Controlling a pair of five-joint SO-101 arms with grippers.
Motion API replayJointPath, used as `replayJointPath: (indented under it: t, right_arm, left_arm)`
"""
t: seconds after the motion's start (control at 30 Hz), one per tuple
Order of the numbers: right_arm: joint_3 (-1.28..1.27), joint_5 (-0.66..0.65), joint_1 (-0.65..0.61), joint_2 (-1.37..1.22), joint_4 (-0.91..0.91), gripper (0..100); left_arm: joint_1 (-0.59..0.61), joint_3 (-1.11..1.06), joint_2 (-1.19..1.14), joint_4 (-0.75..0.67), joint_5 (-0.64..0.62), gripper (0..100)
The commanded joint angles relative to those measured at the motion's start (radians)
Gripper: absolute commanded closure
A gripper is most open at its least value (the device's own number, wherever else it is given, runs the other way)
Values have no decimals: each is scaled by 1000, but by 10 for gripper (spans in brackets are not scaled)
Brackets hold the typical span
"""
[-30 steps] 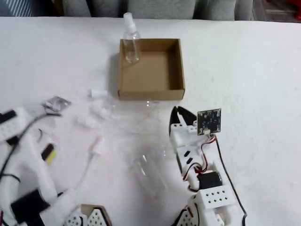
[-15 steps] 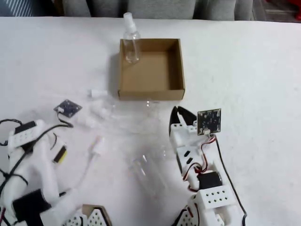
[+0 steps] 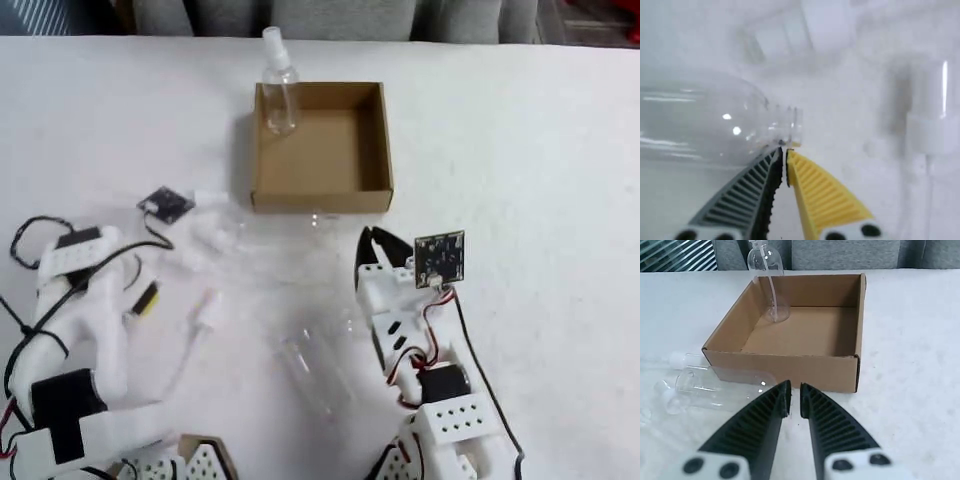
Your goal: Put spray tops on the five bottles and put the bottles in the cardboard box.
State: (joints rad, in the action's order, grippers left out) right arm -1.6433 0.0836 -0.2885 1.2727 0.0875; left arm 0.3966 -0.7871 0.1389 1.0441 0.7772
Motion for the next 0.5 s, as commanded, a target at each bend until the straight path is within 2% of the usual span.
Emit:
replayJointPath:
  t: [0.0,0.2,0.47]
  right_arm:
    - [8,-12,-13,4,-15,984]
    - [8,-12,-13,4,-15,984]
    - [8,-14,-13,4,-15,984]
  left_arm:
    - [-53,87,1,-69,-198,979]
    - [-101,94,1,-140,-308,979]
    - [-56,164,12,-94,-298,976]
